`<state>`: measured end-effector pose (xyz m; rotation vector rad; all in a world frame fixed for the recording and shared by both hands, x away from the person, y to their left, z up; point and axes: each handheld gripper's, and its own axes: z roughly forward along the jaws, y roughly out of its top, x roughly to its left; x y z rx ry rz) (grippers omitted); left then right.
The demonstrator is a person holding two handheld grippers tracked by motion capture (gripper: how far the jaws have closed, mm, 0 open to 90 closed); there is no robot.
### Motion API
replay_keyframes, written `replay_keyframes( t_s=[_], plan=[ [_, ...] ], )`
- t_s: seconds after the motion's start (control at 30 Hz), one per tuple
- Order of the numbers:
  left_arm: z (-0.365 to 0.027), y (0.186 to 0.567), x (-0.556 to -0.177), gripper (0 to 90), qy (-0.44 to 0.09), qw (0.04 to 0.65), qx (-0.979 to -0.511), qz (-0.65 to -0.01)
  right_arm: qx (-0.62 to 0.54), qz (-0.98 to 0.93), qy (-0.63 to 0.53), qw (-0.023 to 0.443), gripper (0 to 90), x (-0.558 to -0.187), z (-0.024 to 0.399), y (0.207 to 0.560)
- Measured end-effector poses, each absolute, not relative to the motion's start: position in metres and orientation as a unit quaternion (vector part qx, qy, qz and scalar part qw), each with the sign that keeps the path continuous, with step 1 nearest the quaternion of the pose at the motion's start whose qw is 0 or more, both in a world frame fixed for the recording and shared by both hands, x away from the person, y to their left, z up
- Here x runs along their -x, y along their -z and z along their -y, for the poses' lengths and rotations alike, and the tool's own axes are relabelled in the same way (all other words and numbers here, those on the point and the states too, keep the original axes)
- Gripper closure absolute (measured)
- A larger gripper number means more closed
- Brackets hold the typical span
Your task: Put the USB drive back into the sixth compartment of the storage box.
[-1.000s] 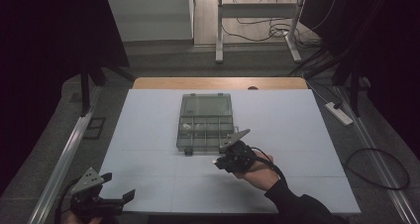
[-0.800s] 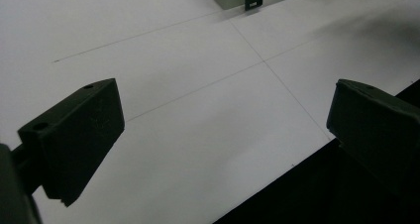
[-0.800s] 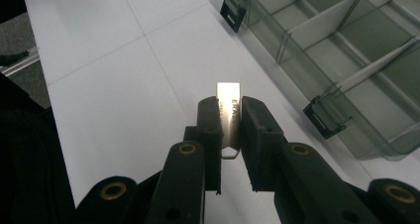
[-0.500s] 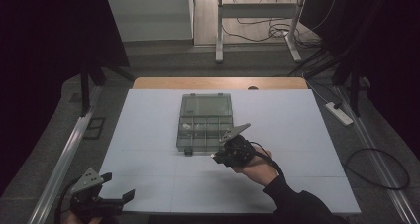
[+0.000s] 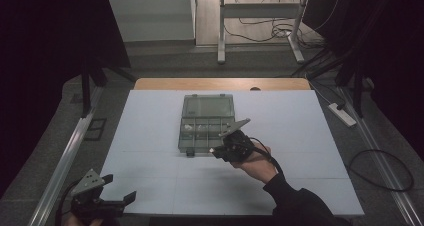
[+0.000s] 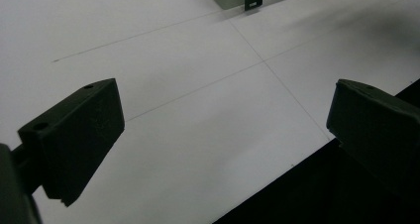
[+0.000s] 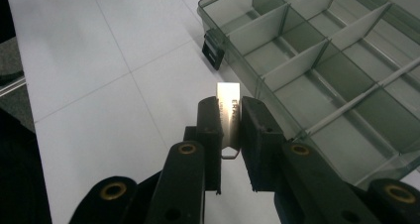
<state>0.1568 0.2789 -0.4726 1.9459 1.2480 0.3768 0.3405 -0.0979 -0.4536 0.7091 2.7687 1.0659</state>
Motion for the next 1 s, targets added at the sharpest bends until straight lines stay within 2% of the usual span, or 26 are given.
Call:
replay_keyframes(
  t_s=[1.0],
  plan=[
    [-0.279,0.473,-0.157,1.4,-0.148,0.39,-0.765,-0.49,-0.244,-0.901,-0.353,0.064,78.4,-0.37,0.067,0.462]
  ],
)
